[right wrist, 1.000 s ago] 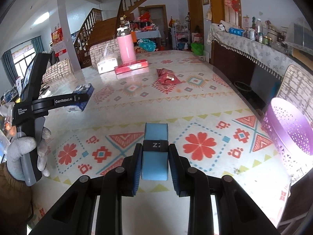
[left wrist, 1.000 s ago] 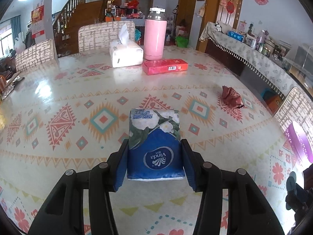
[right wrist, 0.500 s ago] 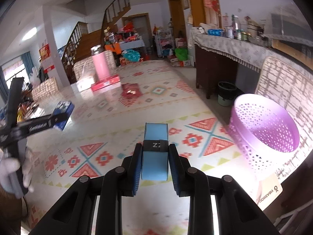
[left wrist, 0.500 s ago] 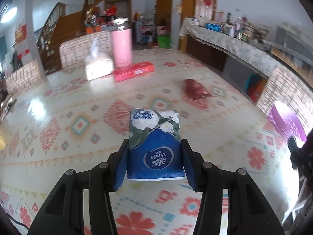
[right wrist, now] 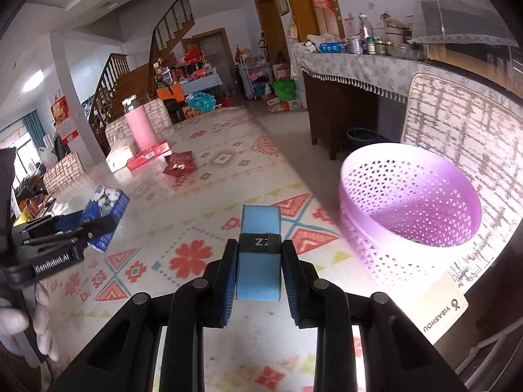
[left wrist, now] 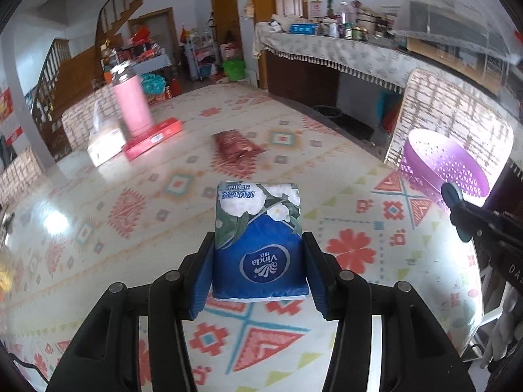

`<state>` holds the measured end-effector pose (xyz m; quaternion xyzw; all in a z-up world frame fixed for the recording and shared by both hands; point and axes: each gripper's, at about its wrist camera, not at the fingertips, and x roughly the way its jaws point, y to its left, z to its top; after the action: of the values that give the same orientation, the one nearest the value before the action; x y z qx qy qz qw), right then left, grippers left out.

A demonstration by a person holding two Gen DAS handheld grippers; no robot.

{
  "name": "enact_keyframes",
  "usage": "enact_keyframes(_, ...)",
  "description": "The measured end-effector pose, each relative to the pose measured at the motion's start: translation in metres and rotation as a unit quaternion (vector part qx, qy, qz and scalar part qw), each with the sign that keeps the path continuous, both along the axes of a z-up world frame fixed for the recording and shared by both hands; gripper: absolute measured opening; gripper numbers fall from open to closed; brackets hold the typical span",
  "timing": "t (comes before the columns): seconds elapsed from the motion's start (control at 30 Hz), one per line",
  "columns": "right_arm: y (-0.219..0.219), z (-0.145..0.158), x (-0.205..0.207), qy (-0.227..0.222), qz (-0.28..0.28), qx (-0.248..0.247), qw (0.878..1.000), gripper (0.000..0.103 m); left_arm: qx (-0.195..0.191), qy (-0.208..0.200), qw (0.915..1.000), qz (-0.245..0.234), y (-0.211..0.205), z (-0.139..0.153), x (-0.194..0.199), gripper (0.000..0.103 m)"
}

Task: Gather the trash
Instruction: 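Carry tissue pack and tape roll over the purple basket and open both tools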

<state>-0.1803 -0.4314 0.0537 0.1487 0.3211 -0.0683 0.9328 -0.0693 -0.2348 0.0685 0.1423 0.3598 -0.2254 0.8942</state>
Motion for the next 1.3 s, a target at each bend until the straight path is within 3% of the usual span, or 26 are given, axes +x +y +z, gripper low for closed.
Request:
enact_keyframes(0.9, -0.1, 0.007, -0.018, -0.016, -0.067, 0.011, 0.998, 0.029, 0.042, -0.033, 0.9966, -0.063, -0.109, 0.012, -0.018, 0.05)
enact_keyframes(1.03, -0.12, 0.003, -0.019, -0.015, -0.083, 0.017, 0.996, 0.029, 0.038, -0.025, 0.9957, -0.08, -0.128, 0.015, -0.016, 0.05)
enact_keyframes(1.3, -0.164, 0.007, -0.019, -0.019, -0.121, 0.019, 0.992, 0.029, -0.01, 0.009, 0.99, -0.14, -0.19, 0.037, -0.002, 0.05)
